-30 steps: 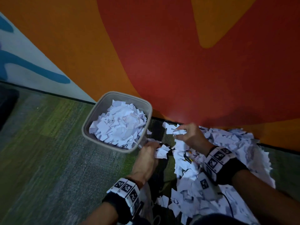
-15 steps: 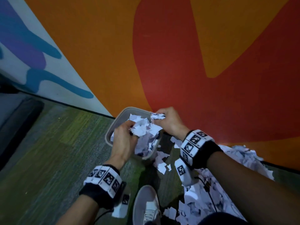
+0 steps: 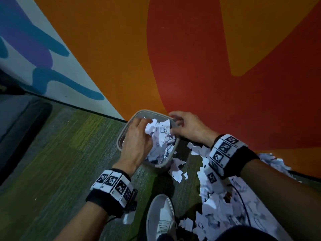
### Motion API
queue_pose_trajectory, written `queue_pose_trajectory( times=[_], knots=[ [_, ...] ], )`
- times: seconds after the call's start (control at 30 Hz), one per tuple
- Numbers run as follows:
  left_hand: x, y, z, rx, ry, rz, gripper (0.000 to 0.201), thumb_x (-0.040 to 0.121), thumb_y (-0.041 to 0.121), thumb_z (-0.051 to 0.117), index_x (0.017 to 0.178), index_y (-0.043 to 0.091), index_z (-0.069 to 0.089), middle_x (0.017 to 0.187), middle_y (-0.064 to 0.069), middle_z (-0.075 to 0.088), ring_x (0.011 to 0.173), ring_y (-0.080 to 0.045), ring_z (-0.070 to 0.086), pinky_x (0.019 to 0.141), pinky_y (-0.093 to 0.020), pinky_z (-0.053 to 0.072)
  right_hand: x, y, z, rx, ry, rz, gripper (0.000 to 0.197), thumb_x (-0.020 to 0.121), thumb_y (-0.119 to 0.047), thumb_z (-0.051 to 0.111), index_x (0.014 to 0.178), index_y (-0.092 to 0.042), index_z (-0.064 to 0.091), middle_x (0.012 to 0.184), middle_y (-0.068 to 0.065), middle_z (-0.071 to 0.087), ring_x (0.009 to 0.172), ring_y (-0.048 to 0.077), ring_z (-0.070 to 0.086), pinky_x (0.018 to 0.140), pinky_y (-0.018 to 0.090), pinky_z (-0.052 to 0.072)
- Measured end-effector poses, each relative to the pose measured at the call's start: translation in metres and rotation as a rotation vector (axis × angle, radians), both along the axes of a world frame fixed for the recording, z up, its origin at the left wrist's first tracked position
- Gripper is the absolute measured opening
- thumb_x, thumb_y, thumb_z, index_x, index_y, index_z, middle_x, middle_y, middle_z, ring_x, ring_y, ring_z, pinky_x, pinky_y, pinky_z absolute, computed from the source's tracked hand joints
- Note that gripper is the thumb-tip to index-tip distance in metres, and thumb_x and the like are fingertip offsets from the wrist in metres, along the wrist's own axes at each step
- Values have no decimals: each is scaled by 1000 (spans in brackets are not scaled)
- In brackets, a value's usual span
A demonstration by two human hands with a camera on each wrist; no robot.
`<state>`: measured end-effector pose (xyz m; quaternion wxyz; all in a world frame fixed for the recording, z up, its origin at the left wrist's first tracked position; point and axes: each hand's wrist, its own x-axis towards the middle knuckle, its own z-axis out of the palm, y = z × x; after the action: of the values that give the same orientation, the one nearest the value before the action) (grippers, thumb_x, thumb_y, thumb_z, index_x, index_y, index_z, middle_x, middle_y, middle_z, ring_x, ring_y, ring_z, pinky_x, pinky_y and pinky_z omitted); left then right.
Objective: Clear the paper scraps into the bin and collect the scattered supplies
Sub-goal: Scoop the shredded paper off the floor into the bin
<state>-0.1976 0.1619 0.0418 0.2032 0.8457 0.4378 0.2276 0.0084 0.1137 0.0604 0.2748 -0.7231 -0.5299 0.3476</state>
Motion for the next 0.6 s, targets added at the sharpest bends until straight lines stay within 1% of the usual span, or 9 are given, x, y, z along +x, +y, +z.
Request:
queue_pose_trajectory(
  times=[0.07, 0.1, 0.2, 0.23, 0.33, 0.4, 0.47, 0.53, 0.6],
  knots=[
    [10, -17, 9, -4, -123, -50, 27, 94, 8, 56, 119, 15, 61, 116, 2, 59, 89, -10, 61, 75, -28, 56, 11, -9, 2, 31, 7, -60, 57, 84, -20, 76, 137, -27, 53, 122, -6, 60, 103, 11, 63, 86, 29, 54],
    [16, -27, 9, -16, -157, -93, 18, 96, 13, 55, 112, 16, 62, 108, 5, 59, 82, -7, 59, 69, -23, 52, 16, -14, 2, 40, 16, -96, 49, 86, -20, 74, 132, -25, 57, 117, -7, 62, 99, 9, 64, 82, 27, 55],
    [32, -58, -5, -76, -135, -235, 7, 98, 15, 54, 98, 17, 60, 95, 7, 59, 76, -6, 56, 64, -14, 42, 33, -33, -20, -12, 71, -178, 25, 88, -20, 73, 112, -22, 68, 99, -5, 69, 86, 8, 66, 78, 26, 54],
    [35, -67, -17, -95, -96, -268, 7, 98, 15, 54, 97, 18, 60, 93, 6, 59, 76, -7, 55, 66, -16, 44, 35, -39, -34, -47, 88, -186, 19, 87, -19, 73, 106, -20, 70, 93, -3, 70, 81, 9, 67, 77, 28, 54],
    [46, -87, -59, -140, 59, -325, 6, 95, 16, 53, 96, 18, 59, 96, 2, 61, 79, -14, 58, 72, -34, 52, 39, -53, -86, -168, 95, -152, 5, 85, -13, 74, 89, -14, 71, 74, -3, 69, 62, 6, 62, 65, 27, 50],
    [54, -98, -77, -188, 82, -391, 6, 93, 11, 53, 95, 15, 57, 96, -2, 61, 80, -19, 59, 71, -38, 52, 37, -58, -117, -245, 73, -112, 7, 85, -6, 70, 82, -13, 70, 62, -4, 64, 54, 6, 57, 60, 23, 44],
    [60, -108, -90, -245, 126, -437, 10, 92, 3, 52, 95, 11, 57, 97, -8, 62, 79, -25, 59, 66, -36, 48, 35, -61, -147, -303, 34, -103, 18, 82, 1, 61, 77, -13, 73, 59, -6, 61, 53, 5, 53, 57, 20, 42],
    [59, -114, -114, -324, 154, -409, 14, 90, 1, 51, 96, 8, 62, 97, -10, 65, 80, -27, 60, 68, -37, 48, 34, -62, -174, -342, 33, -124, 24, 81, 2, 56, 74, -11, 76, 59, -5, 63, 54, 7, 54, 55, 19, 44],
    [56, -112, -146, -465, 138, -272, 19, 87, 6, 50, 90, 12, 68, 91, -7, 70, 79, -23, 64, 73, -38, 52, 34, -62, -195, -370, 35, -147, 20, 82, 2, 60, 81, -7, 78, 68, 2, 66, 62, 10, 57, 65, 25, 50]
  ],
)
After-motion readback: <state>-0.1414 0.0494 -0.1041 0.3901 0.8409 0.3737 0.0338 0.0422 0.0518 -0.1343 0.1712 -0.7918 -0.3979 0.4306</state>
